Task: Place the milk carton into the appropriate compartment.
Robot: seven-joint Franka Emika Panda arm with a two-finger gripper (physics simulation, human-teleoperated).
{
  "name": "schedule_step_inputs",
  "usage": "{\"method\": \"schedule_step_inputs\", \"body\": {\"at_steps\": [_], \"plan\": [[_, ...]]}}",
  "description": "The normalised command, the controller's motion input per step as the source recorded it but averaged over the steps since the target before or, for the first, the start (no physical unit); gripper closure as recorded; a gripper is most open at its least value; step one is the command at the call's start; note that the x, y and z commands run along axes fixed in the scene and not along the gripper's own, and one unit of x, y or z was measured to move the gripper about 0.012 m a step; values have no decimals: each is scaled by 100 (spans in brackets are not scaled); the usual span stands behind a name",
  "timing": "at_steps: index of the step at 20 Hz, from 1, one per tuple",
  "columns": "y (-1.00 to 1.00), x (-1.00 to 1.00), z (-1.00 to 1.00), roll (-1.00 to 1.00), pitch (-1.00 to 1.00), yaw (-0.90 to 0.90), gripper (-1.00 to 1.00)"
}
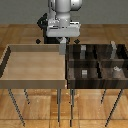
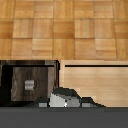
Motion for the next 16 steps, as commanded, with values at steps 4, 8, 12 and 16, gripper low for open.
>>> {"method": "schedule_step_inputs", "body": {"at_steps": [4,8,12,16], "plan": [[100,-6,0,0,0,0,100],[0,-75,0,0,0,0,100],[12,-75,0,0,0,0,100],[100,0,0,0,0,0,100]]}}
